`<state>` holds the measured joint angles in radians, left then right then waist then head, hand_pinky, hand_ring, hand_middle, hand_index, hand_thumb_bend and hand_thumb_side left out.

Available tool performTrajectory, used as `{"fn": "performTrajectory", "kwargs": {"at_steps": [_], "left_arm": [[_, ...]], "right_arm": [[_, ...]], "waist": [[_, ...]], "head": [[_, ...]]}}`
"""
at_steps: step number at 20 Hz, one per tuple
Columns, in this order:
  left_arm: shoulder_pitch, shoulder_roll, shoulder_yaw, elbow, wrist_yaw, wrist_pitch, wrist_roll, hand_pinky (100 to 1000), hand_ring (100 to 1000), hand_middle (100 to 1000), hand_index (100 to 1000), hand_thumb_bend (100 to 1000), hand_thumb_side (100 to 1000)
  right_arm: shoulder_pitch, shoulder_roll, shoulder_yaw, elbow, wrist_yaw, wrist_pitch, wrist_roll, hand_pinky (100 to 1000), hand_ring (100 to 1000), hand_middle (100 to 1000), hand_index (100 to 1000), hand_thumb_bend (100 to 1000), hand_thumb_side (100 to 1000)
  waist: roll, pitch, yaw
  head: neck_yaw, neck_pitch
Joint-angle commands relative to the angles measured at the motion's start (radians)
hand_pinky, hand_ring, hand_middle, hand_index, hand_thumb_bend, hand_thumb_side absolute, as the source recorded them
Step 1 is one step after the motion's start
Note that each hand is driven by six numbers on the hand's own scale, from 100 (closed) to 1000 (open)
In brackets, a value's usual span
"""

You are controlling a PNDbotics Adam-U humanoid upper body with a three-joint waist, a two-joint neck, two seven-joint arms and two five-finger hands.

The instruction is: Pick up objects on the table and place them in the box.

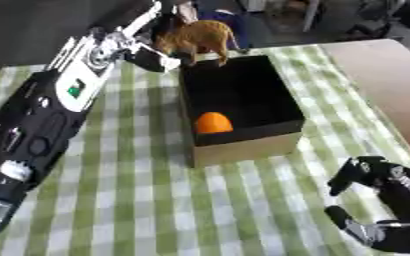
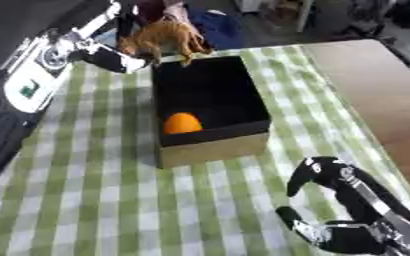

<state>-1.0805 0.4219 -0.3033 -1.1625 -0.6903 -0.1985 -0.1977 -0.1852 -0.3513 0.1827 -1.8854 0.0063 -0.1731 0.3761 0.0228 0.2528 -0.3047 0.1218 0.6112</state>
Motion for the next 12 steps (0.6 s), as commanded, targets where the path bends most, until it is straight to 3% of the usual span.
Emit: {"fn": "performTrajectory", "kwargs": {"at_steps": [1,6,12], "left_arm": [[-0.024,-0.016,-0.026,-0.025,-0.032,-0.032,-0.017,541,350,308,442,268,115],[-0.003,-0.044,-0.06,-0.017,-0.088,-0.074,-0.044,548,364,323,461,286,109],[0.017,-0.052,-0.052,0.031,-0.15,-0.082,-0.076,558,388,350,496,350,101]], "right_arm": [[-0.011,-0.018,0.001,-0.009,-0.01,-0.001,0.007,668,540,512,568,332,100],[-0.018,-0.015,0.003,-0.01,-0.013,-0.001,0.011,668,540,513,568,331,100],[-0.017,-0.014,0.001,-0.01,-0.012,-0.002,0.011,668,540,513,568,331,100]], "waist": [[-0.002,-0.014,-0.008],[-0.001,-0.008,-0.022],[-0.002,-0.005,-0.021]], "head": [[0.004,-0.014],[0.004,-0.018],[-0.001,-0.019]]}}
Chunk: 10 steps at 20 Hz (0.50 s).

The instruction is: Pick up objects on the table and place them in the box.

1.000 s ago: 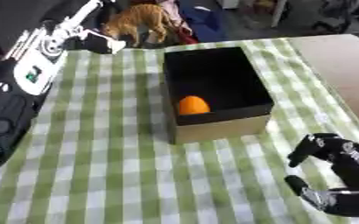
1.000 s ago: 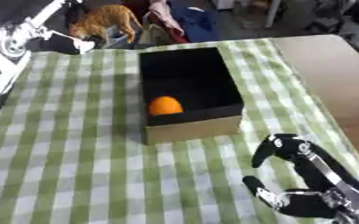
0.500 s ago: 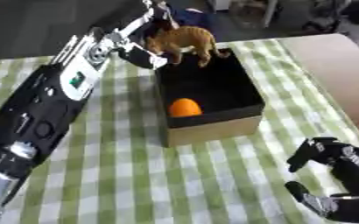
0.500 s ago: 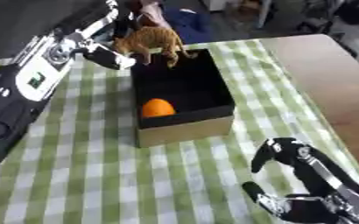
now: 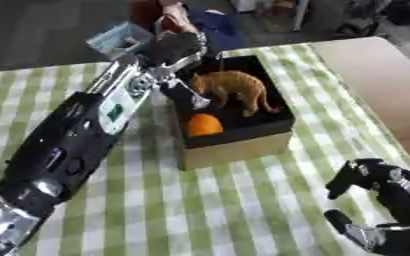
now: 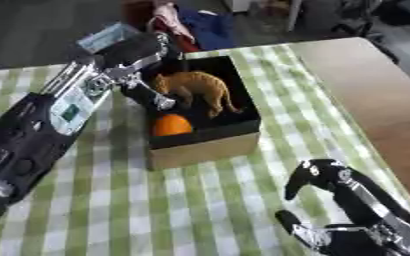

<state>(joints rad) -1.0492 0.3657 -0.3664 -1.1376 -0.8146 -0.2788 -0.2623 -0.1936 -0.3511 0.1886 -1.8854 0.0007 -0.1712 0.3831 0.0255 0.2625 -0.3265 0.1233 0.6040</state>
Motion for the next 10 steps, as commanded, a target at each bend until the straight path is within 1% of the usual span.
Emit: {"fn": "performTrajectory", "kwargs": {"at_steps": [1,2,3,4,6,7,10], "left_arm": [[-0.012,0.005,0.014,0.017,-0.038,-0.001,-0.018,565,401,365,517,393,100],[-0.01,0.005,0.018,0.028,-0.05,0.0,-0.028,573,416,381,543,436,100],[-0.008,0.006,0.022,0.036,-0.061,0.0,-0.038,589,435,410,579,484,137],[-0.007,0.007,0.026,0.044,-0.071,-0.001,-0.053,601,455,435,608,513,172],[-0.004,0.008,0.035,0.053,-0.081,-0.004,-0.076,628,493,484,668,583,211],[-0.003,0.008,0.038,0.054,-0.08,-0.005,-0.082,640,517,517,709,647,267],[-0.001,0.017,0.051,0.039,-0.053,-0.005,-0.09,659,540,551,732,754,360]], "right_arm": [[-0.008,-0.014,-0.005,-0.01,-0.006,-0.004,0.003,668,540,513,568,331,100],[-0.007,-0.014,-0.006,-0.009,-0.006,-0.004,0.003,668,540,513,568,331,100],[-0.007,-0.014,-0.006,-0.009,-0.006,-0.004,0.003,668,540,513,568,331,100],[-0.006,-0.013,-0.007,-0.009,-0.005,-0.004,0.002,668,540,513,568,331,100],[-0.004,-0.013,-0.007,-0.009,-0.005,-0.004,0.002,668,540,513,568,330,100],[-0.004,-0.013,-0.008,-0.009,-0.004,-0.004,0.002,668,540,514,568,330,100],[-0.002,-0.012,-0.01,-0.008,-0.004,-0.004,0.001,668,540,514,569,330,100]], "waist": [[-0.005,-0.015,0.001],[-0.006,-0.015,0.002],[-0.006,-0.015,0.004],[-0.007,-0.015,0.005],[-0.009,-0.016,0.009],[-0.01,-0.016,0.011],[-0.013,-0.019,0.017]], "head": [[-0.004,-0.012],[-0.005,-0.012],[-0.005,-0.012],[-0.006,-0.012],[-0.007,-0.011],[-0.008,-0.012],[-0.011,-0.01]]}}
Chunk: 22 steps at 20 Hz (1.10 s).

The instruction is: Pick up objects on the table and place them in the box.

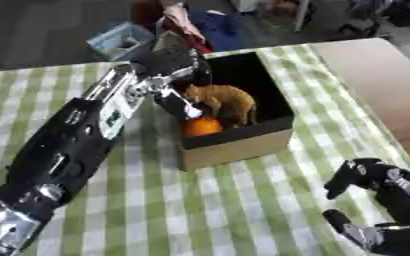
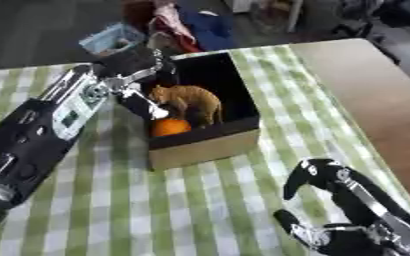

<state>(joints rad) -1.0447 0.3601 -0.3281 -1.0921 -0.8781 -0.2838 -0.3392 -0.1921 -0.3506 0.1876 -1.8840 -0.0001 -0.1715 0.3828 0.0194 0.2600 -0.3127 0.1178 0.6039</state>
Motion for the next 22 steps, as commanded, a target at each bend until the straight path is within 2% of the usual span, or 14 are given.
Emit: {"fn": "performTrajectory", "kwargs": {"at_steps": [1,5,9,12,17,22], "left_arm": [[-0.006,0.027,0.018,-0.015,0.026,0.003,-0.014,662,542,555,736,777,380],[-0.012,0.056,0.048,-0.07,0.117,0.036,-0.003,658,530,543,731,788,411],[-0.011,0.093,0.081,-0.162,0.251,0.107,0.058,639,500,505,690,689,357],[0.017,0.141,0.099,-0.268,0.387,0.164,0.104,631,490,492,672,653,315],[0.144,0.269,0.151,-0.494,0.602,0.251,0.167,624,483,485,665,605,271],[0.327,0.361,0.236,-0.706,0.748,0.303,0.25,620,476,477,659,568,219]], "right_arm": [[-0.002,-0.013,-0.009,-0.008,-0.002,-0.004,0.001,668,540,514,569,330,100],[0.004,-0.013,-0.011,-0.005,0.0,-0.004,-0.001,668,541,514,569,329,100],[0.009,-0.013,-0.014,-0.003,0.001,-0.005,-0.003,668,540,514,569,328,100],[0.012,-0.012,-0.019,-0.001,0.003,-0.005,-0.008,669,540,514,569,328,100],[0.019,-0.014,-0.031,0.0,0.008,-0.005,-0.021,669,540,514,569,327,100],[0.02,-0.018,-0.045,-0.005,0.012,-0.005,-0.039,669,541,514,569,327,100]], "waist": [[-0.007,-0.017,0.005],[-0.009,-0.024,0.015],[-0.012,-0.033,0.034],[-0.014,-0.039,0.057],[-0.019,-0.05,0.116],[-0.023,-0.056,0.174]], "head": [[-0.006,-0.009],[-0.012,-0.007],[-0.02,-0.002],[-0.03,0.001],[-0.053,0.01],[-0.063,0.023]]}}
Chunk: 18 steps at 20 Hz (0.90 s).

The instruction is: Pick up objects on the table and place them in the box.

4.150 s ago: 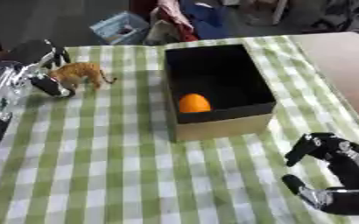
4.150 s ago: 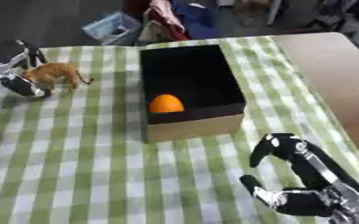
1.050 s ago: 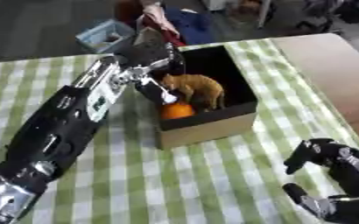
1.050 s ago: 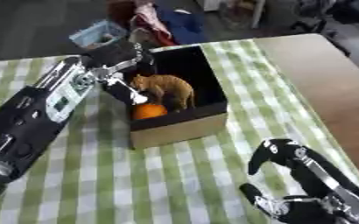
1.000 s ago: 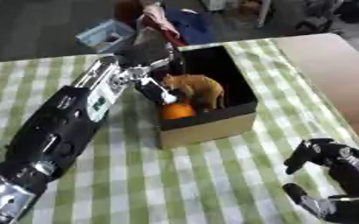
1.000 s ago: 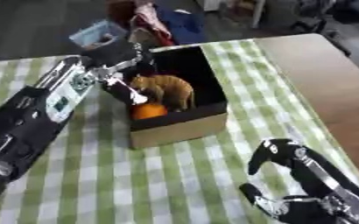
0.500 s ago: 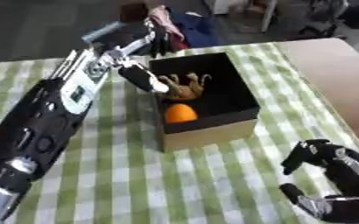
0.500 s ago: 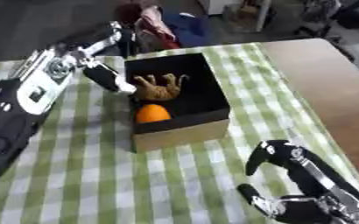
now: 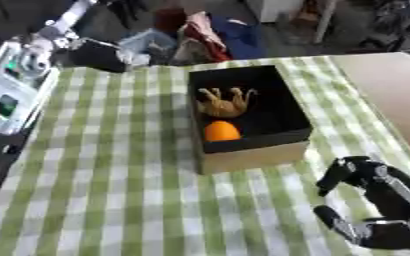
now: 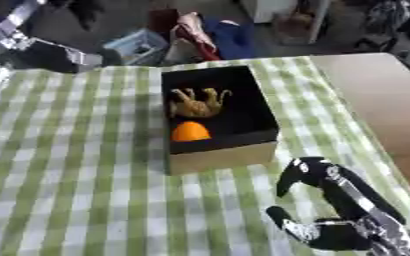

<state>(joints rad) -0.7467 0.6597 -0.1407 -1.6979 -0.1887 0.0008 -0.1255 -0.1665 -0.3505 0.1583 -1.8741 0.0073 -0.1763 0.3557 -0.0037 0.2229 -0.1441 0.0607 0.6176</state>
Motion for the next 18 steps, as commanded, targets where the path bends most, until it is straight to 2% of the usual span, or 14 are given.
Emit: {"fn": "performTrajectory", "kwargs": {"at_steps": [1,5,10,13,18], "left_arm": [[0.074,0.069,0.068,-0.141,0.077,0.023,0.052,619,476,477,659,564,216],[0.23,0.046,0.129,-0.238,0.089,0.044,0.091,619,473,474,656,541,215],[0.372,-0.039,0.177,-0.278,0.085,0.047,0.12,618,469,469,650,495,194],[0.431,-0.086,0.192,-0.281,0.089,0.035,0.125,616,467,467,647,488,197],[0.479,-0.15,0.202,-0.274,0.075,0.025,0.115,614,465,465,637,475,200]], "right_arm": [[-0.006,-0.018,-0.02,-0.016,0.006,0.001,-0.016,669,541,514,569,326,100],[-0.003,-0.016,-0.03,-0.019,0.01,0.002,-0.03,669,541,514,569,323,100],[0.0,-0.014,-0.039,-0.022,0.012,0.003,-0.042,669,541,518,569,322,100],[0.001,-0.013,-0.047,-0.027,0.012,0.003,-0.052,669,542,519,569,323,100],[0.0,-0.005,-0.056,-0.03,0.013,0.006,-0.069,668,544,522,571,324,100]], "waist": [[0.0,-0.019,0.018],[-0.006,-0.017,0.06],[-0.015,-0.013,0.087],[-0.022,-0.008,0.097],[-0.031,-0.001,0.107]], "head": [[-0.008,0.011],[-0.015,0.021],[-0.018,0.03],[-0.019,0.037],[-0.018,0.05]]}}
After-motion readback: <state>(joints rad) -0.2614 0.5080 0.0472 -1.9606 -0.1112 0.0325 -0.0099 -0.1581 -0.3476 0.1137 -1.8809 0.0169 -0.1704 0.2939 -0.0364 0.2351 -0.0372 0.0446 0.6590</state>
